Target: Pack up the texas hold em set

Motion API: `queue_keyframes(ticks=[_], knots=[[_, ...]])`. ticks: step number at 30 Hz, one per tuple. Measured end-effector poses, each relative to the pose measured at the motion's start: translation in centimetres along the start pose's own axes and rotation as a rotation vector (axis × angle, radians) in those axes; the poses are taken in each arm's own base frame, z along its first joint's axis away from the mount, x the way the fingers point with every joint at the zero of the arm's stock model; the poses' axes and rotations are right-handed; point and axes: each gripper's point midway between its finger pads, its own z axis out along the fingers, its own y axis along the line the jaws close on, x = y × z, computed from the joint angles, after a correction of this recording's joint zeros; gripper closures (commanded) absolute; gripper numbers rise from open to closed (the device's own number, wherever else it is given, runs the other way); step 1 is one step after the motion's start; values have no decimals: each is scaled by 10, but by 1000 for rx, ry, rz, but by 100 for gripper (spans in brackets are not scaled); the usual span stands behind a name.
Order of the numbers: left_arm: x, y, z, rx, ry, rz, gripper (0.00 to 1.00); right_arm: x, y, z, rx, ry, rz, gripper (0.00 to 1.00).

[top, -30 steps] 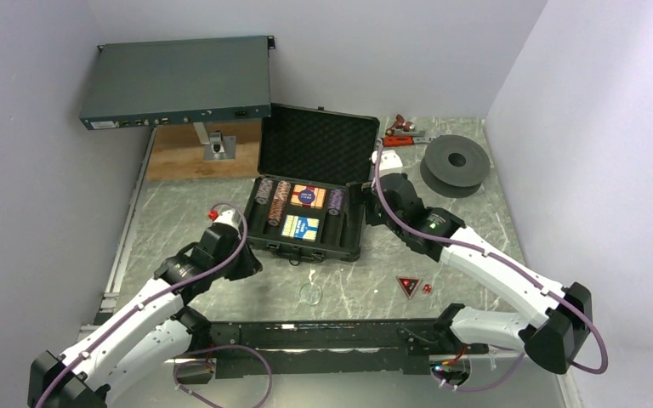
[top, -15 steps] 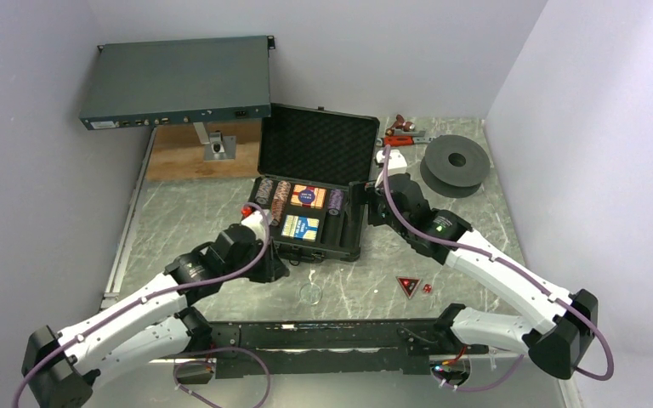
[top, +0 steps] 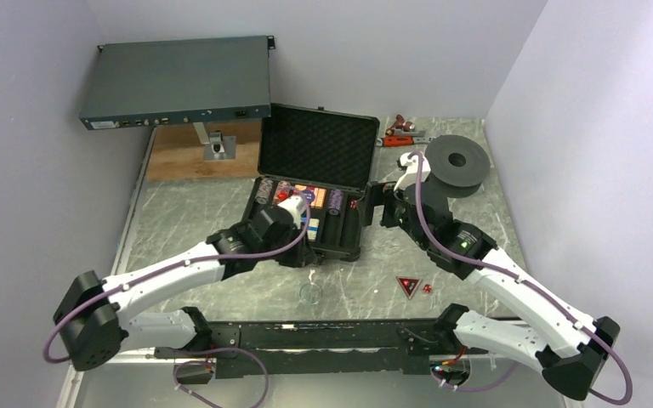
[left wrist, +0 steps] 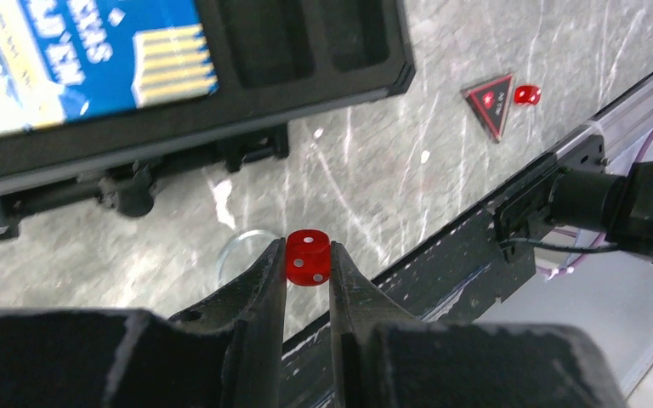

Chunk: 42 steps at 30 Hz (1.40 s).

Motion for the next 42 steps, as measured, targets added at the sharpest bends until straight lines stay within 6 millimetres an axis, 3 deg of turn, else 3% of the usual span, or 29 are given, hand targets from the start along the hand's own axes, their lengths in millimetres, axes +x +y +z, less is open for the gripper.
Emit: queue_keyframes(ticks=[11, 16, 18, 19, 26, 42], knots=[[-37, -40, 44, -13, -6, 30, 100, -13, -16, -20, 37, -102, 32, 0], [-51, -44, 66, -51, -14, 39, 100, -15, -27, -24, 83, -130, 41, 0], [-57, -45, 75, -62, -19, 43, 100, -19, -36, -27, 128, -155, 62, 0], [-63, -45, 84, -80, -29, 51, 100, -24, -50, -32, 207, -192, 101, 0], [-83, -51, 106, -114, -65, 81, 100, -28, -72, -43, 312, -241, 150, 0], [-109, -39, 145, -201, -106, 137, 100, -24, -79, -44, 347, -242, 145, 0]])
